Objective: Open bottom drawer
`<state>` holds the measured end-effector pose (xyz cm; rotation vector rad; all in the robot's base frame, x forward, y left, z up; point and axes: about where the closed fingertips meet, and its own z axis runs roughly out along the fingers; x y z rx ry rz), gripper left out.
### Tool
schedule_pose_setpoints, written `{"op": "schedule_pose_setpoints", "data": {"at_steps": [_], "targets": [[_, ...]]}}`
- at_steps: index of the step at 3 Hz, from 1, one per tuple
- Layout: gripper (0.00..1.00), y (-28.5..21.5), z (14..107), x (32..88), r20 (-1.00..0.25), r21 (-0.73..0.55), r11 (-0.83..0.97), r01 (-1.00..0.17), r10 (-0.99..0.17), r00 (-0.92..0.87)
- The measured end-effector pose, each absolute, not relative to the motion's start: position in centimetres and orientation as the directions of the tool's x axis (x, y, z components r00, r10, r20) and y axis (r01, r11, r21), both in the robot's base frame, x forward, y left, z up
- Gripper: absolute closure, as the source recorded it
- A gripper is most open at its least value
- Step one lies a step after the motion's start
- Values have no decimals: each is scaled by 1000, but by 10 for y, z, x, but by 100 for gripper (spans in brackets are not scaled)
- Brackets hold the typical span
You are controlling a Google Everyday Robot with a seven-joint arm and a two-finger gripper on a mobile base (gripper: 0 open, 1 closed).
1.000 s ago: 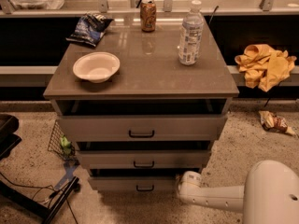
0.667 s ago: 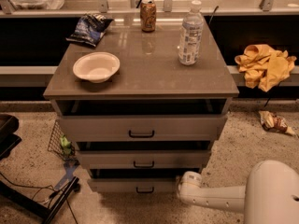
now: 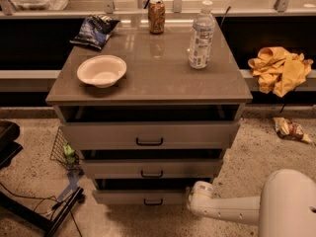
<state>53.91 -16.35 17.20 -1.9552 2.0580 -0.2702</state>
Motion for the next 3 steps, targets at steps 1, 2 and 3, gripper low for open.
{"op": "schedule_pose_setpoints", "data": {"at_steps": [1,2,3], "targets": [[100,-164,175,539,-79,-330,62,-942,-996,-38],[100,-164,176,539,-79,-330,62,-942,-996,-38],[100,-164,177,539,-79,-330,62,-942,-996,-38]]}}
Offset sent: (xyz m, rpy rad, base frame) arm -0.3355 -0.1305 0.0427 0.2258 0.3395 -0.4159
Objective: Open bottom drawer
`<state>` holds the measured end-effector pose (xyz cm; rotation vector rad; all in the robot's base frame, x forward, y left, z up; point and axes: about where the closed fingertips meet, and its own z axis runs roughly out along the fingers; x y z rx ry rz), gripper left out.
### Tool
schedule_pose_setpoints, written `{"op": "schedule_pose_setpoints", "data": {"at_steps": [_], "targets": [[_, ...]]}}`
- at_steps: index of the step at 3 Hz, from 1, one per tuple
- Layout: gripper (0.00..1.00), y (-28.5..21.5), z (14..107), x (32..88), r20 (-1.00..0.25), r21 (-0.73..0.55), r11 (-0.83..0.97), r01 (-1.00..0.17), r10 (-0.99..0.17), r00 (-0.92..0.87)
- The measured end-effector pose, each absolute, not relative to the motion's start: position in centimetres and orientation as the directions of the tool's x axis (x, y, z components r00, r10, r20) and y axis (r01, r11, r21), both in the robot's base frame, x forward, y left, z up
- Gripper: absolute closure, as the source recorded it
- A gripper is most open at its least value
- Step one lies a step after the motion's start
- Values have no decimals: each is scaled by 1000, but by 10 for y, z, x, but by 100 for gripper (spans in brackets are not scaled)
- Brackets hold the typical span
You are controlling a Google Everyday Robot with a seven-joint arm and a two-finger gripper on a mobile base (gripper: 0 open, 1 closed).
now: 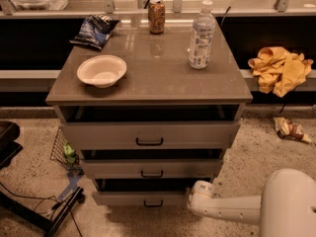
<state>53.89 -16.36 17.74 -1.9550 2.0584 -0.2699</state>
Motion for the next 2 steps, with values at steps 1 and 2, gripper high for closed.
{"op": "schedule_pose_setpoints", "data": {"at_steps": [1,2], "targets": [[100,-164,180,539,-79,-330,62,-942,-996,-38],[100,-164,183,539,-79,-330,62,-942,-996,-38]]}}
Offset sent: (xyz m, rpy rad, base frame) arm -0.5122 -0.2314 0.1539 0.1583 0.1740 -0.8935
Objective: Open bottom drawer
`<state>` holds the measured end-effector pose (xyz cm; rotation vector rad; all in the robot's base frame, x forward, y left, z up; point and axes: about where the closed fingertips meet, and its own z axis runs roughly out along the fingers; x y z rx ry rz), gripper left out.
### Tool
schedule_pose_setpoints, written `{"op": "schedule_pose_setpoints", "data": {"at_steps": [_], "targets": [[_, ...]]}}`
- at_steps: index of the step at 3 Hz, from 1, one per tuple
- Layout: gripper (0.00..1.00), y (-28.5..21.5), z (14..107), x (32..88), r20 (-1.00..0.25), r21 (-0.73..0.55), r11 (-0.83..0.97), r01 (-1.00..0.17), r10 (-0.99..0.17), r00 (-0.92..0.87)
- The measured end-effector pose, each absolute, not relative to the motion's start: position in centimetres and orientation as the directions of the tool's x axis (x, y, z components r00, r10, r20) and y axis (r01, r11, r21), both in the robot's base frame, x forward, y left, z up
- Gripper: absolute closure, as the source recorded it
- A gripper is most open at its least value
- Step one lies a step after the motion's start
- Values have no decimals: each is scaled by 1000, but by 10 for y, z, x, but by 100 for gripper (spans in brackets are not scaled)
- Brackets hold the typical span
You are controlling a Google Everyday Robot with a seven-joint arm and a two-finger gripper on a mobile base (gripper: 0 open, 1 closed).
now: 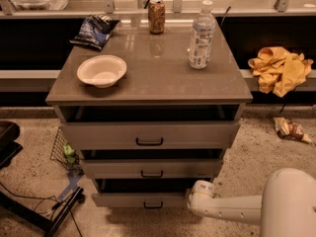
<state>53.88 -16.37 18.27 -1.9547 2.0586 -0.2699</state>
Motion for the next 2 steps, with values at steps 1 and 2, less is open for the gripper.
{"op": "schedule_pose_setpoints", "data": {"at_steps": [1,2], "targets": [[100,-164,183,539,-79,-330,62,-942,-996,-38],[100,-163,182,538,-76,-322,59,-945,-996,-36]]}}
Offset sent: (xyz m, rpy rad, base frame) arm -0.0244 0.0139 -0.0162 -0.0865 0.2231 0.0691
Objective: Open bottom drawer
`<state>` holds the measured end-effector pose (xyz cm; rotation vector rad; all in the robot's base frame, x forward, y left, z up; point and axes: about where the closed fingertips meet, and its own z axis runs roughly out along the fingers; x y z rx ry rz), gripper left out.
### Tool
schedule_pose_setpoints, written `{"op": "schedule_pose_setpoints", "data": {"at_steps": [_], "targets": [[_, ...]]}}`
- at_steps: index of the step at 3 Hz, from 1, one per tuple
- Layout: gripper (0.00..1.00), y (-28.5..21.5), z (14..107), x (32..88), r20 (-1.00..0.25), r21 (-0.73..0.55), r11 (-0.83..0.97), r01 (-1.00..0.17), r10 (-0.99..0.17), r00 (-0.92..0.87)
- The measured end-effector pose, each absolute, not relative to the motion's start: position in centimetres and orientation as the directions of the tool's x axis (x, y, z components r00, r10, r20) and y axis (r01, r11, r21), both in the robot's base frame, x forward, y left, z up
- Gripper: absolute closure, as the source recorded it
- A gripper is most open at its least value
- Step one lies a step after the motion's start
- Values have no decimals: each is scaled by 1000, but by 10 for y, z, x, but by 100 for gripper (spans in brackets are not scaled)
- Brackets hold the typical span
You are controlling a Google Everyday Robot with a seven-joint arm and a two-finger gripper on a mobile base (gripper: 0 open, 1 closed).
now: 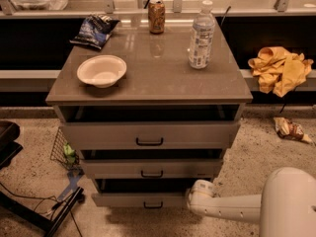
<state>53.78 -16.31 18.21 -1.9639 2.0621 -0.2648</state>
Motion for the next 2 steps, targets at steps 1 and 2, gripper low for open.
{"op": "schedule_pose_setpoints", "data": {"at_steps": [1,2], "targets": [[100,-163,183,538,-76,-322,59,-945,-996,-36],[100,-163,184,538,-76,-322,59,-945,-996,-36]]}}
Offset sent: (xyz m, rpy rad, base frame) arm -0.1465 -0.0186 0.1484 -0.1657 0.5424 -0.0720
